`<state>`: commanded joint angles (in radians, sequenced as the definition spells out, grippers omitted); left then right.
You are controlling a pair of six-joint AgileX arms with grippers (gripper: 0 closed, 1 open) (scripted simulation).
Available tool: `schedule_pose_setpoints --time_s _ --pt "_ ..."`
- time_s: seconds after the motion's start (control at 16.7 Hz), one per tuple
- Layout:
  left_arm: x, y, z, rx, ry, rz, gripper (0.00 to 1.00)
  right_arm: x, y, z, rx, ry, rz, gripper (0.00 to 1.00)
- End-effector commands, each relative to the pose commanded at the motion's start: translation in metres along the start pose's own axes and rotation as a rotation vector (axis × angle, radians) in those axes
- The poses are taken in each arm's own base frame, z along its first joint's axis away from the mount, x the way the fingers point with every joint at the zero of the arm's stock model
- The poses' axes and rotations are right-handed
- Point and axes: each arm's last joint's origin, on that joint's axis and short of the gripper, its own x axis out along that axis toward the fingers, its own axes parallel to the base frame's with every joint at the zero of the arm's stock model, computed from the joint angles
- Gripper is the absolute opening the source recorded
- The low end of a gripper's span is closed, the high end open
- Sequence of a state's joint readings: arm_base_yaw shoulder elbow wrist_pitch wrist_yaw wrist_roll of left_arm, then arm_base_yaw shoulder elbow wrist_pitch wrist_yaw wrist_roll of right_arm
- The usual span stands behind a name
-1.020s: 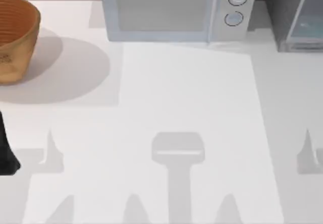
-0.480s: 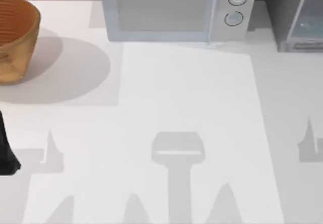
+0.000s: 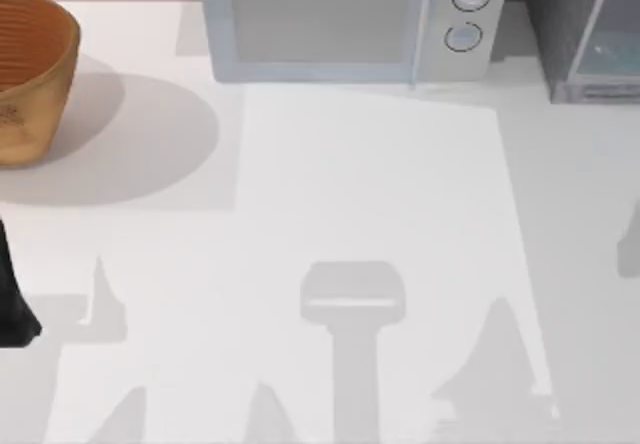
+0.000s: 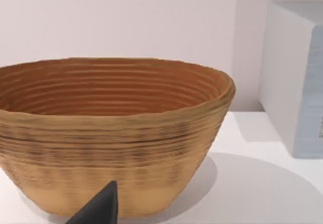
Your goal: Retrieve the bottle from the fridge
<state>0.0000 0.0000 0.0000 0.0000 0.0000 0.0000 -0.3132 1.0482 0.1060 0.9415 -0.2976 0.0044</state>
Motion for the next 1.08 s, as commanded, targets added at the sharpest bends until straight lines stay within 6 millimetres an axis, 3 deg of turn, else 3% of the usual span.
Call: schedule_pose_setpoints --time_s 0.24,0.54,1.08 --pt "0.000 0.000 0.000 0.000 0.000 0.000 1.00 0.018 -0.024 -0.020 0.006 0.004 0.003 1.00" --pt "0.000 0.000 0.000 0.000 0.000 0.000 1.00 0.027 -0.046 -0.046 0.011 0.003 0.006 1.00" --pt "0.000 0.000 0.000 0.000 0.000 0.000 1.00 0.028 -0.052 -0.056 0.010 -0.001 0.010 1.00"
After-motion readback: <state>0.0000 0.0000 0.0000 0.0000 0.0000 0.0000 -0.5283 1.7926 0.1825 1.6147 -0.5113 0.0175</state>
